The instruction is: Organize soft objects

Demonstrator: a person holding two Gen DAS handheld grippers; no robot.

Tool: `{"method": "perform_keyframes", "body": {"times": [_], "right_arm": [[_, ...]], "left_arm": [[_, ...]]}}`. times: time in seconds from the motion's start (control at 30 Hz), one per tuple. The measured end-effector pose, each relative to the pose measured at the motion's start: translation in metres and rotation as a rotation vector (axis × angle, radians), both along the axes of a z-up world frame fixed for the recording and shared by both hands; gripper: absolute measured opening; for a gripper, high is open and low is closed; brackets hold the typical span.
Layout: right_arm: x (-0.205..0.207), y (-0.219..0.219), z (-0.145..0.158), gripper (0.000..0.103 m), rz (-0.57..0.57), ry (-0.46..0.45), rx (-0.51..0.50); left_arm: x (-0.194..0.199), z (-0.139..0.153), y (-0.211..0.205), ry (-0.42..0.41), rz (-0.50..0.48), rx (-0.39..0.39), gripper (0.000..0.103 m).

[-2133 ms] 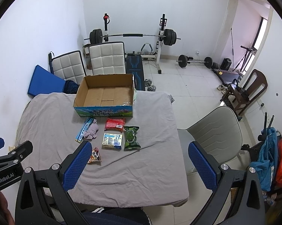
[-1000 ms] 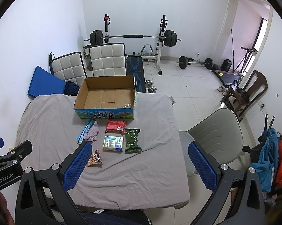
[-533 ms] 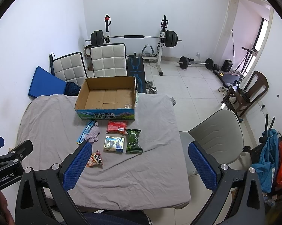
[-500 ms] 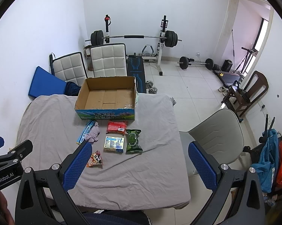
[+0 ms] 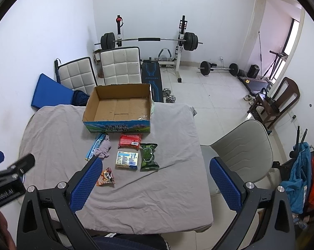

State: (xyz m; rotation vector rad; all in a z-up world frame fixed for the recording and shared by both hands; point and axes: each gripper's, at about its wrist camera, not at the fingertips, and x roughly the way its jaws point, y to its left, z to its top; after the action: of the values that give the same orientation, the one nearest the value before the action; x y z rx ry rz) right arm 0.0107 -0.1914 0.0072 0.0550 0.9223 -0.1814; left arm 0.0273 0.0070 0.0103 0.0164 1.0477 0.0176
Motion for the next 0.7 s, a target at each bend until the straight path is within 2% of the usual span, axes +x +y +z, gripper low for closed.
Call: {"method": "perform_keyframes", "body": {"times": [0.13,0.3,0.47,0.57,0.7], "right_arm": [[0.023,-0.016,-0.030,0.103,-0.014,0.061,0.018],[0.073,-0.042,-0.103,0.103,-0.024,0.217,0.067],[0.135,-0.063,-0.211,0.103,-0.021,0.392,0.129],[0.170,-0.065,-0.275,0.103,-0.011,0.472,0.144],[0.209,-0.062,-0.343,0.095,-0.008,0.545,0.167]], "left_arm": [[0.031,-0.032,-0.001,0.058,-0.001,-0.019,0.103],[0.070,-0.100,-0.010,0.165,-0.015,0.019,0.103],[0.116,-0.186,-0.024,0.315,-0.028,-0.007,0.103],[0.137,-0.228,-0.036,0.374,-0.031,-0.017,0.103],[0.157,-0.278,-0.053,0.447,-0.035,-0.014,0.103]]}}
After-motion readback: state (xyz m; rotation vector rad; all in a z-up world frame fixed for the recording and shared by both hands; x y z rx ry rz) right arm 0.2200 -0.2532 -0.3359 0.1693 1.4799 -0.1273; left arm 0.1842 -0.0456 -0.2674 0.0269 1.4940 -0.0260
